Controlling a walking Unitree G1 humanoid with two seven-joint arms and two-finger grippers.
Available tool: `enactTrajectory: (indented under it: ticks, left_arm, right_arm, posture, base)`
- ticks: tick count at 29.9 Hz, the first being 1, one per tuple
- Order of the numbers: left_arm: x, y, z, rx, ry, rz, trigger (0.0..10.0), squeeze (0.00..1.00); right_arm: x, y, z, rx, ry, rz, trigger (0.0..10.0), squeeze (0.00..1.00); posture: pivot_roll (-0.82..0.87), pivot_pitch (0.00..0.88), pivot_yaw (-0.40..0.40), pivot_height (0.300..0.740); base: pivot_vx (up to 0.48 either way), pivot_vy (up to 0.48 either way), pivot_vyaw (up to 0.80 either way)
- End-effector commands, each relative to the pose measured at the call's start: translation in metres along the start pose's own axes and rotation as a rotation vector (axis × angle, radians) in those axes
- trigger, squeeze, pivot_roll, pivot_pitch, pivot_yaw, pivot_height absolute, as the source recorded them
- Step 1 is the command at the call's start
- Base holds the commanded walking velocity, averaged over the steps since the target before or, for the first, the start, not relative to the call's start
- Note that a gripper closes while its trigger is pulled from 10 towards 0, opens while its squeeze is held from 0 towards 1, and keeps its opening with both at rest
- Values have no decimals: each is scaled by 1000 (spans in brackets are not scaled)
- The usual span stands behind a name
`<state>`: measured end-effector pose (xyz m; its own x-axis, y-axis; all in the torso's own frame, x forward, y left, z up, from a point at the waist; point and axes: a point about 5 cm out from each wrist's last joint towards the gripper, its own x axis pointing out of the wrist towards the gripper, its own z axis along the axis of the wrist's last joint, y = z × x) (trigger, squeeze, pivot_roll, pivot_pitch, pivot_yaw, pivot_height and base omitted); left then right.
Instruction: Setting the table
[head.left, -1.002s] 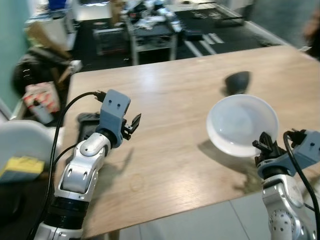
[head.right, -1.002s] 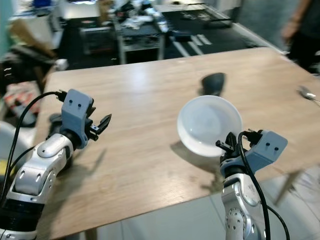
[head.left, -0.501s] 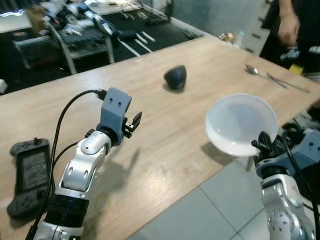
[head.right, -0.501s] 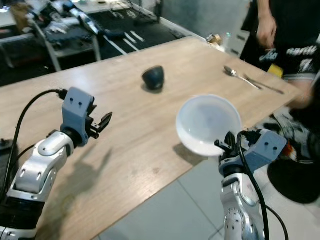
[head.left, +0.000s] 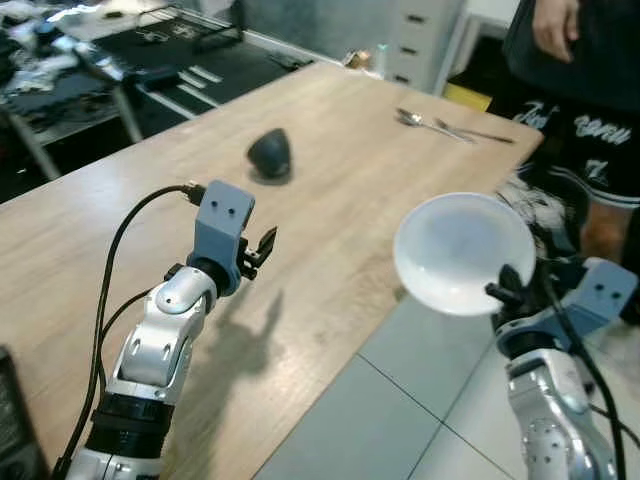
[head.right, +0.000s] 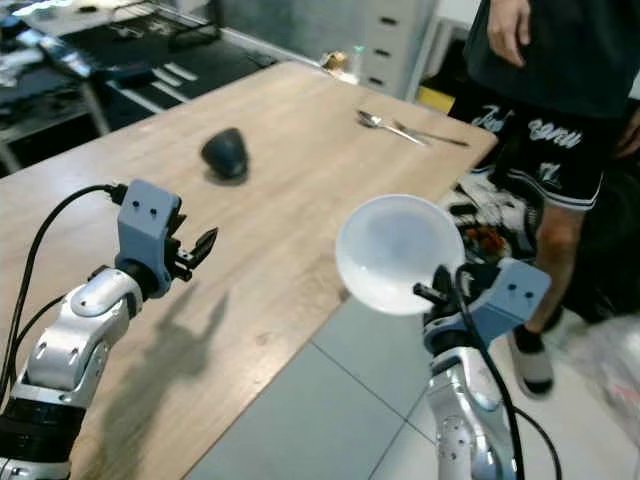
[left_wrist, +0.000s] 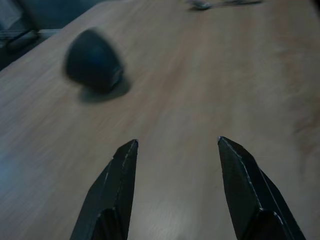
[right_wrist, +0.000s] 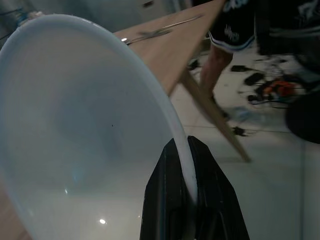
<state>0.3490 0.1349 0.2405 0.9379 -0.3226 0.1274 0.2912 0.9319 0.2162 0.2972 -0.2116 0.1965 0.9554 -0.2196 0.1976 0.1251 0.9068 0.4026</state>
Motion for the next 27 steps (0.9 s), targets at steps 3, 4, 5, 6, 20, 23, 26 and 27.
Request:
enactTrajectory:
  ticks: [3,4,5,6,20,23,26,27]
  left_arm:
    - [-2,-2,1,-12,-16,-4,10000,0]
    - [-3,-2,0,-26,-17,6,10000,0]
    - [-3,-2,0,-26,-17,6,10000,0]
    - [-4,-1,-1,-38,-17,15,10000,0]
    - [-6,7,-1,-67,-27,63,10000,0]
    - [-6,8,-1,-66,-27,65,10000,0]
    - [-5,8,0,-63,-29,64,10000,0]
    - [-5,8,0,-64,-29,64,10000,0]
  right_arm:
    - [-1,-2,-2,-7,8,-3,10000,0]
    - [0,1,-5,-4,19,12,10000,0]
    - [0,1,-5,-4,19,12,10000,0]
    - [2,6,-7,-2,28,30,10000,0]
    - [10,17,-12,-4,42,78,10000,0]
    - [10,17,-13,-5,42,75,10000,0]
    - [9,16,-14,-5,41,72,10000,0]
    - [9,16,-14,-5,41,72,10000,0]
  posture:
    - [16,165,83,740]
    - [21,152,69,740]
    - [21,152,69,740]
    - [21,147,62,740]
    - [30,124,59,740]
    - [30,124,59,740]
    - [27,121,64,740]
    - [24,118,65,740]
  base:
    - [0,0,-800]
    - [0,0,-800]
    - [0,0,-800]
    - [0,0,-800]
    - [0,0,-800]
    - [0,0,-800]
    - [0,0,-800]
    - [0,0,-800]
